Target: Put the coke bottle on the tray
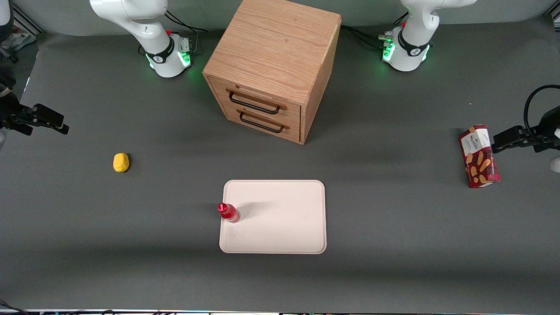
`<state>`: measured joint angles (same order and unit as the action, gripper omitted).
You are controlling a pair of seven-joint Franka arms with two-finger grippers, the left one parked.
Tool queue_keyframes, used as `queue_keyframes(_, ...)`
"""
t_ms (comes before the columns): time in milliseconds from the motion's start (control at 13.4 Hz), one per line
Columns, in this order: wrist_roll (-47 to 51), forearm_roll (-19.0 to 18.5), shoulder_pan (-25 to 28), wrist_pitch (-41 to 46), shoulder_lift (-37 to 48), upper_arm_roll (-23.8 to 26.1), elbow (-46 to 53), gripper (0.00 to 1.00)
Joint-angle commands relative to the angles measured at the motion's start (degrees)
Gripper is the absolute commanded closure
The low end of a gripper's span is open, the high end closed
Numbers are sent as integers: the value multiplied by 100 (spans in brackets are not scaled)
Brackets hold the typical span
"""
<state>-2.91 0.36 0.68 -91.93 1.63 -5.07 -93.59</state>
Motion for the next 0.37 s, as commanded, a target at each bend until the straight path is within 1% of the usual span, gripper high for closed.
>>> queue_keyframes(0, 107, 52, 3, 96, 56, 23, 121, 0)
queue_keyframes(298, 98, 78, 3, 105, 65, 32, 131, 0)
